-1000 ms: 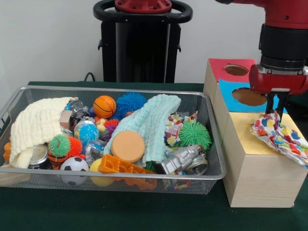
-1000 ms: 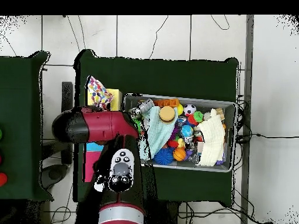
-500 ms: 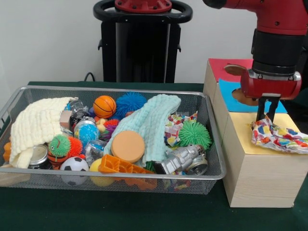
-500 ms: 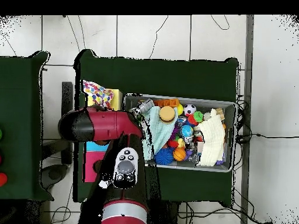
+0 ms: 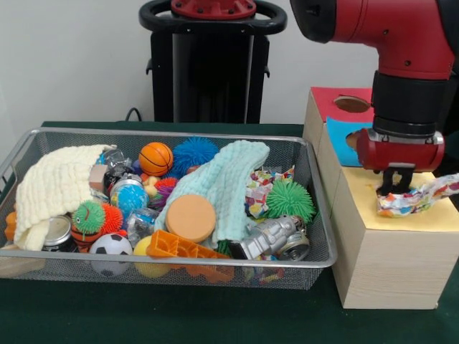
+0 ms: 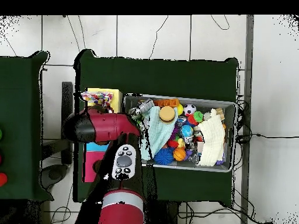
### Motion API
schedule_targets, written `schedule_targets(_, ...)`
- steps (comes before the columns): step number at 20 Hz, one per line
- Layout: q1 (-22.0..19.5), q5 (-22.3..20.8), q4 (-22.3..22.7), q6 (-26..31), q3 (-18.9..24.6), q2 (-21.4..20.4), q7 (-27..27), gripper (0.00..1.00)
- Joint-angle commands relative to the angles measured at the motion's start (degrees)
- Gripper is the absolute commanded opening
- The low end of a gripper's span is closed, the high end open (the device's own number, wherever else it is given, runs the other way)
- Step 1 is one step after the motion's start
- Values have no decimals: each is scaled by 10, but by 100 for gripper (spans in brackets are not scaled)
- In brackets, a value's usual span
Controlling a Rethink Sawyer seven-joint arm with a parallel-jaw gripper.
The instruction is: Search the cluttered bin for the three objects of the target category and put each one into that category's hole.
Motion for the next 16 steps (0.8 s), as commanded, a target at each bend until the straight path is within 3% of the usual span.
schedule_targets(1, -2, -8, 2, -35, 11, 62, 89, 0)
schedule_targets(6, -3, -3, 1, -20, 12, 75, 78, 0)
schedule_targets(11, 18, 0, 6, 28, -21, 81, 88, 0)
schedule_targets(16, 18, 5, 53, 84, -17, 43, 83, 0)
